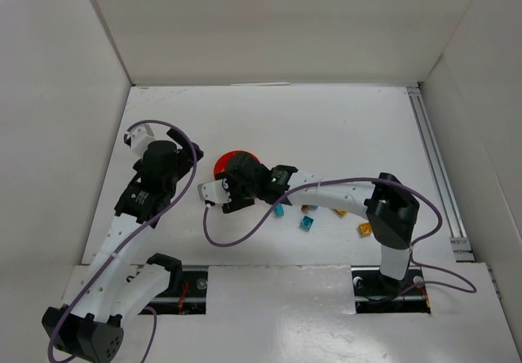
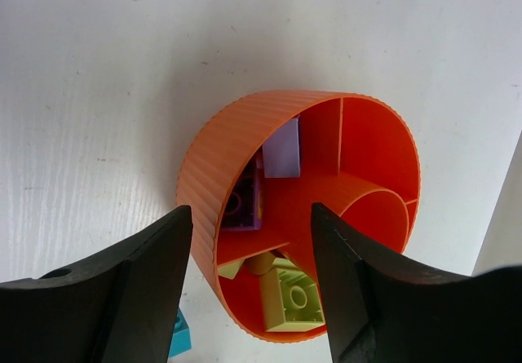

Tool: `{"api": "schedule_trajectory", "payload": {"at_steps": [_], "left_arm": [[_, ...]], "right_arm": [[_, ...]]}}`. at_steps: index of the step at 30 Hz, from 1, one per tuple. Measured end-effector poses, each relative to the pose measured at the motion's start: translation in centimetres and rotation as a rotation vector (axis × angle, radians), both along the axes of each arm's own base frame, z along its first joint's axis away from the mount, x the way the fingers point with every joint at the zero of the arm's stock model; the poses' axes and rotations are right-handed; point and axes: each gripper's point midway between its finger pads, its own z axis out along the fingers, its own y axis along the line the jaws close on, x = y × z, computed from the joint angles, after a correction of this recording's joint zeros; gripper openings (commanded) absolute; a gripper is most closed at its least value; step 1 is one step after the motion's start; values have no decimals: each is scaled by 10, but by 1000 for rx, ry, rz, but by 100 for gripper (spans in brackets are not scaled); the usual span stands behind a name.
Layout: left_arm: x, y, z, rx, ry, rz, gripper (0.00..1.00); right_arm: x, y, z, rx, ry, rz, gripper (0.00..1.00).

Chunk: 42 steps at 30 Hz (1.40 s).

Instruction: Sort the legos into containers by color

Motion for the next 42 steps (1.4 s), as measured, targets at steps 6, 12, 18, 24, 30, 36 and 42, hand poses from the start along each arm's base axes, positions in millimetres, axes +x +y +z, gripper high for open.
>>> {"api": "schedule_trajectory", "payload": {"at_steps": [6, 12, 18, 24, 30, 36, 42], "left_arm": [[1, -3, 1, 1, -4, -23, 100], [1, -6, 3, 4, -12, -46, 100], [0, -17, 12, 1, -48, -124, 100], [-5, -62, 25, -10, -101, -338, 100], [-31, -146, -2, 20, -22, -609, 94], [-79, -234, -35, 89, 100, -798, 83], [-76, -248, -82, 101, 229, -714, 73]], "right_arm": [[1, 0, -1, 5, 8, -19, 64], [-3, -1, 14, 54, 11, -30, 64], [-10, -27, 89, 256, -22, -145, 70], [-1, -106, 132, 476, 13, -488, 81], [31, -263, 100, 610, 102, -1062, 82], [13, -340, 93, 729, 122, -1302, 85], [11, -365, 88, 748, 140, -1400, 85]]}}
